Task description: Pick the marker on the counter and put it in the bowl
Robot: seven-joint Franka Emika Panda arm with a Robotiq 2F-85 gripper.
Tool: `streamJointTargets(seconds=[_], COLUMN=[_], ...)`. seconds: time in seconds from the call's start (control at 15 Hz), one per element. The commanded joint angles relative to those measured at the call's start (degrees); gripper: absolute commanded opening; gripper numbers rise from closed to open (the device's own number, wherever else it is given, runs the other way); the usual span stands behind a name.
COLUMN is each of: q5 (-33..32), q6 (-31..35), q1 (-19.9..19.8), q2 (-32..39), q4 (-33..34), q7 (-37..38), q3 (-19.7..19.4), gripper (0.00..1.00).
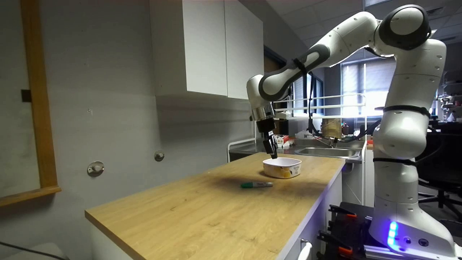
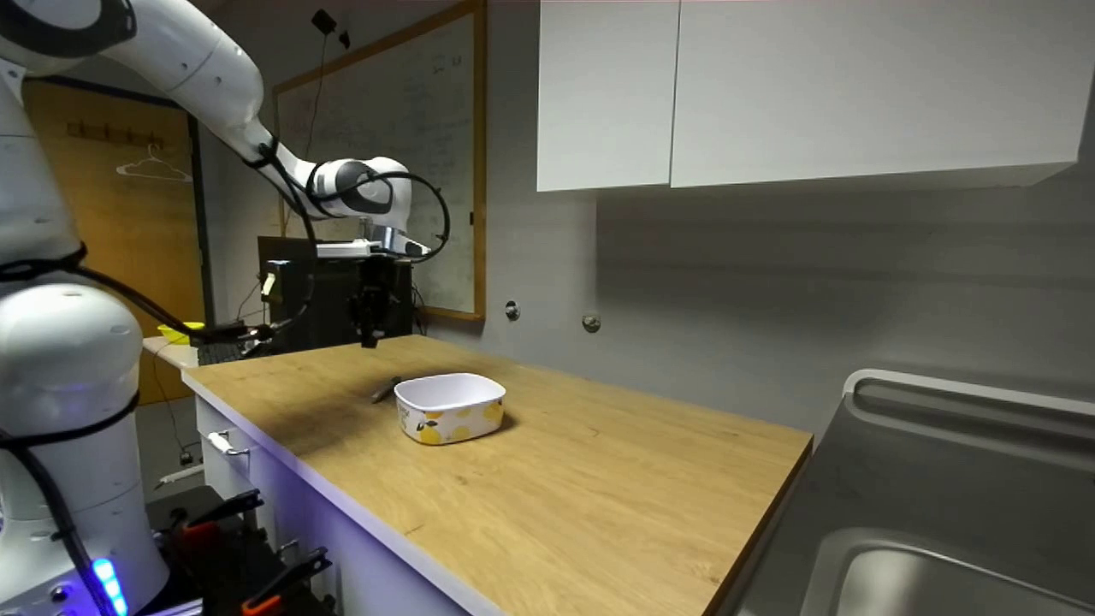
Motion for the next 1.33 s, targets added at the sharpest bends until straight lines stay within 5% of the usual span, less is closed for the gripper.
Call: streamJointTargets(seconds=[0.0,0.53,1.27], q5=[-0.79,-1.20,-6.48], q6=[0.22,-0.67,-3.82], q1=[-0.35,2.78,6.37], q2=[0.14,7.98,20.47], q4=[-1.89,0.06,13.11], q7=[0.39,2.54,-0.28], q3=[0.11,4.13,6.78], gripper=[0.42,0.99,1.00])
